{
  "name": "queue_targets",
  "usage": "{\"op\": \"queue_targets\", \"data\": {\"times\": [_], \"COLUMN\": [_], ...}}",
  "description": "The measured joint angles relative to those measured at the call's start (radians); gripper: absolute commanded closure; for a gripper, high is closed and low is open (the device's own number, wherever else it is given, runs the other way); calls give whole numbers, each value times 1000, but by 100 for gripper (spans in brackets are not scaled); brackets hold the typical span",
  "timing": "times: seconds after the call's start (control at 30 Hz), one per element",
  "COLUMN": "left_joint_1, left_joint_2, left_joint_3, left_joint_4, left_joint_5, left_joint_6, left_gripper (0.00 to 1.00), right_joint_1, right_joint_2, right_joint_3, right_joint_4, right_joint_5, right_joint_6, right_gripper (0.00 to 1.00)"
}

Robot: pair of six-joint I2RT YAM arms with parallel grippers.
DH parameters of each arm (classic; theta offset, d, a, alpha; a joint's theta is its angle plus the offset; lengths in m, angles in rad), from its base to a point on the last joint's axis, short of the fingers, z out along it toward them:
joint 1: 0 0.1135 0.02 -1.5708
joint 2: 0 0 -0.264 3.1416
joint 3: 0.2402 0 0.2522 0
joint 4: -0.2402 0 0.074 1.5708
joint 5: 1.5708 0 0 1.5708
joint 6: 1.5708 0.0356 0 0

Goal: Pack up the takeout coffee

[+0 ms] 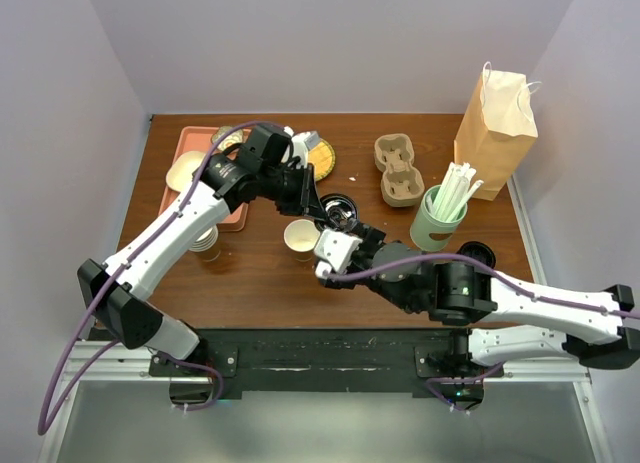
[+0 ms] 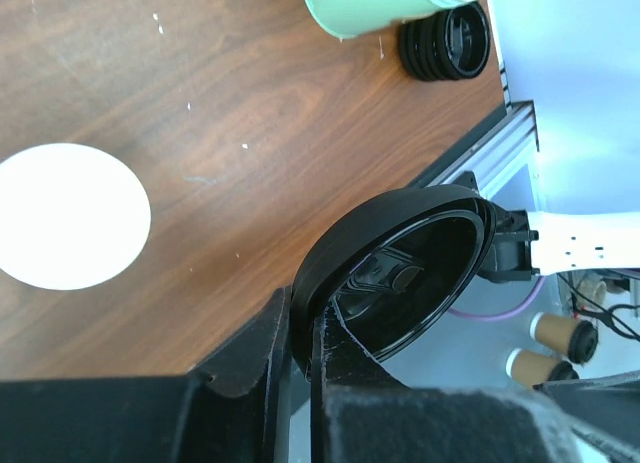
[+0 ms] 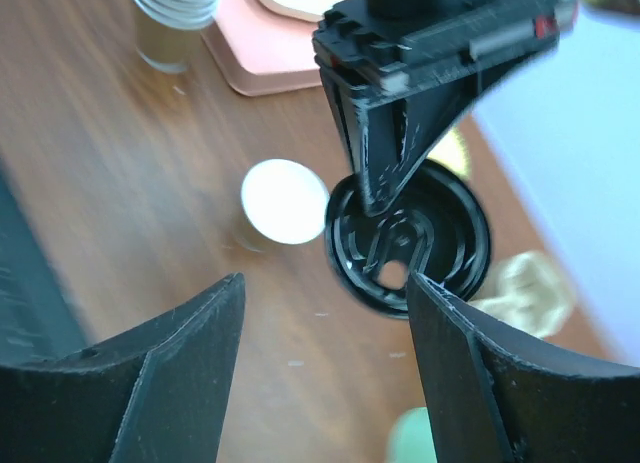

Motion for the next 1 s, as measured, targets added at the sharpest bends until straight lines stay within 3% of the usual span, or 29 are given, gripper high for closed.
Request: {"op": "queue_targets", "data": {"times": [0.17,0.37,1.0], "left_joint_1": [0,0,0], "left_joint_2": [2,2,2], "left_joint_3": [0,0,0], "left_joint_4": [-34,-64,-90], "left_joint_5": [6,6,6], "left_joint_6": [-15,-18,-23], "left_gripper": [100,100,100], "right_joint_1": [36,37,37], "right_joint_2": [18,67,111], "right_joint_3": [-58,-66,-65], "right_joint_4": [76,138,84], "right_joint_5": [85,121,-21], "right_joint_6": [-219,-357,-390], "right_gripper": [31,31,34]}}
